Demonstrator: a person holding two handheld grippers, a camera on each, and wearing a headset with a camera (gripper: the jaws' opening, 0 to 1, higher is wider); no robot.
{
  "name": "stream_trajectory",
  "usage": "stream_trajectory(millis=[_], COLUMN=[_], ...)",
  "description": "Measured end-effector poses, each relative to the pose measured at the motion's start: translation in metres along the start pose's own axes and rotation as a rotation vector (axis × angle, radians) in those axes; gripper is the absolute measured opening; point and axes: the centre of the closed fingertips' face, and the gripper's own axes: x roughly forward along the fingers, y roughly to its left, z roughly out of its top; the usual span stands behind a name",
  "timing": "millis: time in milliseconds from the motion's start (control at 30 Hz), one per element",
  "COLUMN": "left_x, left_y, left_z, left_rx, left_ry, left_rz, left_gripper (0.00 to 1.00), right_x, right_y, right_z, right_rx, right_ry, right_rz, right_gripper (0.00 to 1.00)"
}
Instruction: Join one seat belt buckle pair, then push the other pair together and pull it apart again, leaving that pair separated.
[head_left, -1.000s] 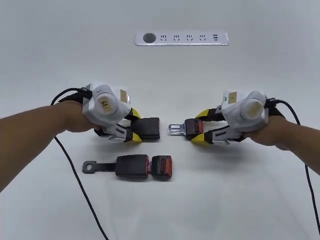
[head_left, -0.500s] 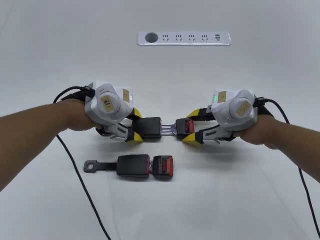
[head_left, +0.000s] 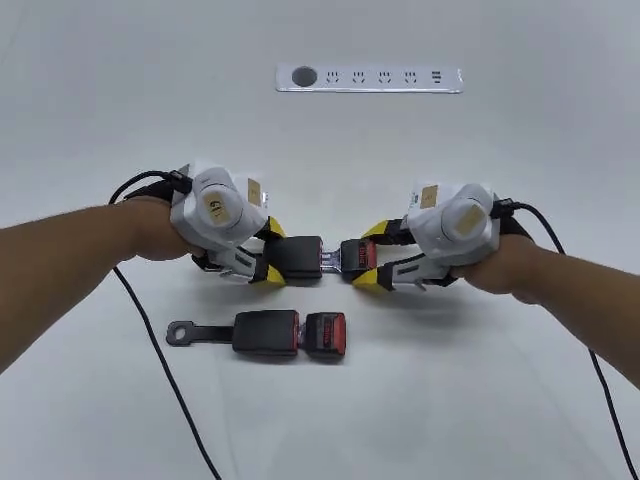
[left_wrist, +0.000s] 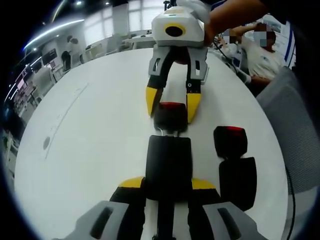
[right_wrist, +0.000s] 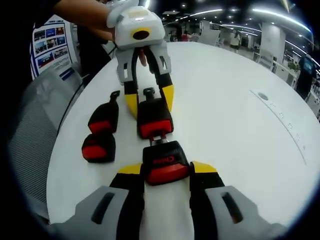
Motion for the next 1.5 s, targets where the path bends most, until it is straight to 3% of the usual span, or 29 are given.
stream_trajectory(millis=[300, 400, 700, 1500], left_x=[0.001, 0.000, 0.001, 0.001], left_y=[0.000, 0.000, 0.001, 0.001], left_z=[-0.001, -0.001, -0.002, -0.003], left_rx=[0.002, -0.002, -0.013, 0.007], left_ry=[0.003, 0.011, 0.006, 0.016], left_rz=[-0.003, -0.002, 0.000, -0.013], left_gripper=[0.32, 0.32, 0.32, 0.32], right_x=[0.009, 0.015, 0.014, 0.013], right_y=[0.004, 0.004, 0.005, 0.003], right_z=[0.008, 0.012, 0.010, 0.011], right_rx=[0.034, 0.010, 0.022, 0.013], right_ry=[-0.014, 0.001, 0.007, 0.030], right_rz=[0.010, -0.009, -0.033, -0.026], right_gripper=[0.33, 0.33, 0.33, 0.33])
